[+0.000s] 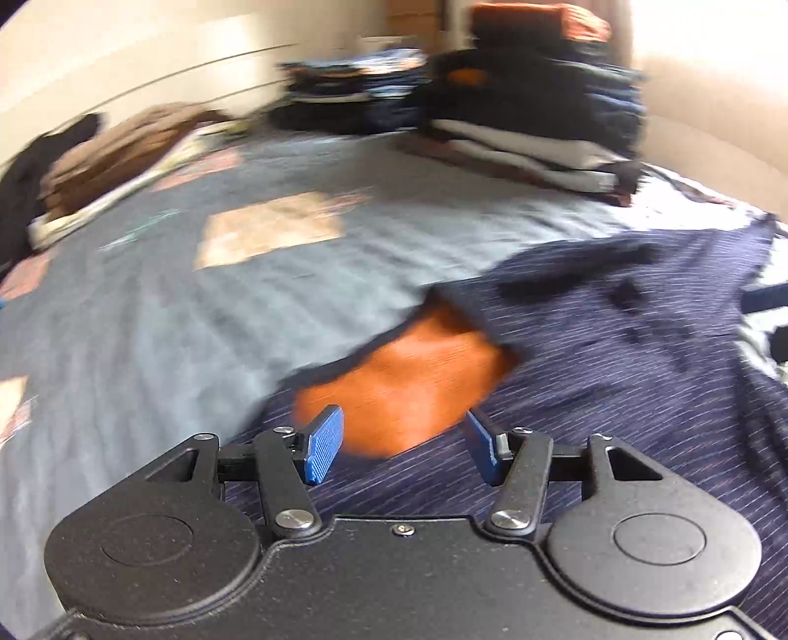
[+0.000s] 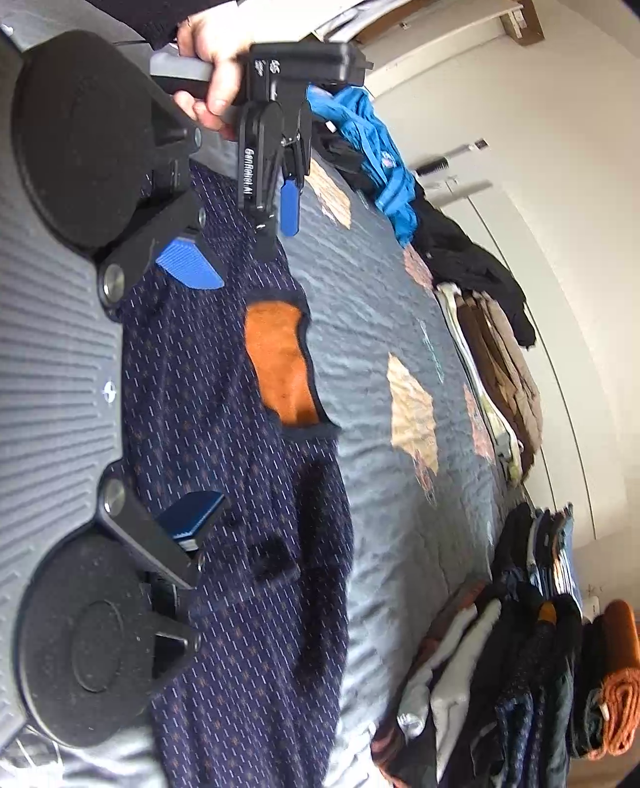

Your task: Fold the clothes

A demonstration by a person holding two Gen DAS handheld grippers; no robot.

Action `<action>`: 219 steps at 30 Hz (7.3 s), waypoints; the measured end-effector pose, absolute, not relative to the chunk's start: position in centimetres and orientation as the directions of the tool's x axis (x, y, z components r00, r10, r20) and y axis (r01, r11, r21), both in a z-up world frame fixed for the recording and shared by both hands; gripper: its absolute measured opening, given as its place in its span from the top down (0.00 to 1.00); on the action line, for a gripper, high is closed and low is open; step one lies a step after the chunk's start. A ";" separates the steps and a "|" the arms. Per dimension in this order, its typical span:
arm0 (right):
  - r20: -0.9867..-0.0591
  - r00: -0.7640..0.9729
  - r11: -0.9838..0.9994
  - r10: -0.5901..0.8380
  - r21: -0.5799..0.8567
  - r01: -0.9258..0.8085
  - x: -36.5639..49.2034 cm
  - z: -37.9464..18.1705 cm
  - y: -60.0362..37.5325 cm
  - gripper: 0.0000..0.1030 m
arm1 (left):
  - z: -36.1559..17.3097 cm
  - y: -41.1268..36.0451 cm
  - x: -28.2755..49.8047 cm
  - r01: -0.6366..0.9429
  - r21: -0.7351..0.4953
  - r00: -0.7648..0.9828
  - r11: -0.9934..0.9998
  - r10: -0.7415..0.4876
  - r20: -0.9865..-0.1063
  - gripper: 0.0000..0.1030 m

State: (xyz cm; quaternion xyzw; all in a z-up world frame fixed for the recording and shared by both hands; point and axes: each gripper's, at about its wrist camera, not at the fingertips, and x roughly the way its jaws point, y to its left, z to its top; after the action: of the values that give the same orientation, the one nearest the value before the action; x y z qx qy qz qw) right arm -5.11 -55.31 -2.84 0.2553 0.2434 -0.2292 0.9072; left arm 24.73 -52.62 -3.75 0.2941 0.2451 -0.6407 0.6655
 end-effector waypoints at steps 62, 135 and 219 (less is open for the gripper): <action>-0.482 0.741 0.542 -0.467 0.506 0.671 -15.5 -1.3 -65.7 0.14 | -9.2 -67.3 11.0 0.974 0.098 -0.068 -0.203 -0.679 -0.731 0.83; -0.655 0.722 0.800 -0.222 0.301 0.519 -1.3 -10.2 -60.5 0.14 | -7.6 -33.3 26.3 0.654 -0.598 0.278 0.463 -0.883 -0.379 0.38; -0.494 0.827 0.746 -0.270 0.435 0.504 -7.6 -3.8 -55.4 0.13 | -6.9 -47.9 38.9 0.836 -0.016 0.431 0.548 -0.676 -0.597 0.62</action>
State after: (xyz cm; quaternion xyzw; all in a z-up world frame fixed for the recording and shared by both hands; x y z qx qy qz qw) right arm -7.57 -55.42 -3.81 0.2862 0.2040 -0.2123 0.9118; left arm 38.95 -47.89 -6.91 0.1427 0.2805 -0.4536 0.8338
